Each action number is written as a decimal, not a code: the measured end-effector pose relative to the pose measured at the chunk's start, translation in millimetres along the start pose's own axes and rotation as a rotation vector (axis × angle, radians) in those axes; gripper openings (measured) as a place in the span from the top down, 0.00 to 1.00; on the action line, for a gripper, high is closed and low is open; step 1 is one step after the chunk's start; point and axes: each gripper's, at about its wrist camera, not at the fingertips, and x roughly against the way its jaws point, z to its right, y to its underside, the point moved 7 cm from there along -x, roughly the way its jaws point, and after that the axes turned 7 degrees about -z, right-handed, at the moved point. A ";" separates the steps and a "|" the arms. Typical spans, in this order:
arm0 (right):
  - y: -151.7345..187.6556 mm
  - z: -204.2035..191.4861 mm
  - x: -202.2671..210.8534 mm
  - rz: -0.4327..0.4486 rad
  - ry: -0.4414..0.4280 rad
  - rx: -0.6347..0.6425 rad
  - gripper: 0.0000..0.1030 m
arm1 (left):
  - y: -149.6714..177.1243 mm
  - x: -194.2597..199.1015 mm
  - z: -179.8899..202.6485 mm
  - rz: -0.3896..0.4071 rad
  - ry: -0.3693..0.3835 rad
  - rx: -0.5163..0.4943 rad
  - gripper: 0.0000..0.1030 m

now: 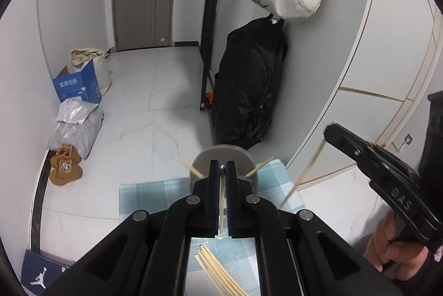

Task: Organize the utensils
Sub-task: 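Carry both held chopsticks up over the white holder and lower them in, then open both grippers and lift them out of the white holder, then move both grippers back down toward the chopstick bundle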

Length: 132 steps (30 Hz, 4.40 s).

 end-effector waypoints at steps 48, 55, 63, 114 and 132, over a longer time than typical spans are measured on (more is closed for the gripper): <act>15.8 35.8 -104.7 -0.222 -0.010 -0.042 0.94 | -30.8 -74.0 -8.1 -0.174 0.085 -0.016 0.88; 16.4 44.3 -58.2 -0.158 0.037 -0.105 0.51 | -24.8 -41.6 -20.7 -0.063 -0.008 0.077 0.54; 23.2 30.7 -13.3 -0.103 0.062 -0.070 0.43 | -8.9 -16.3 -10.8 0.008 -0.062 0.087 0.43; 159.8 15.1 -29.0 -0.222 0.052 -0.043 0.11 | 128.7 -65.5 -46.0 -0.030 -0.187 0.220 0.22; 218.8 4.1 -99.9 -0.504 0.057 0.032 0.48 | 155.0 -99.4 -102.8 -0.163 -0.215 0.372 0.22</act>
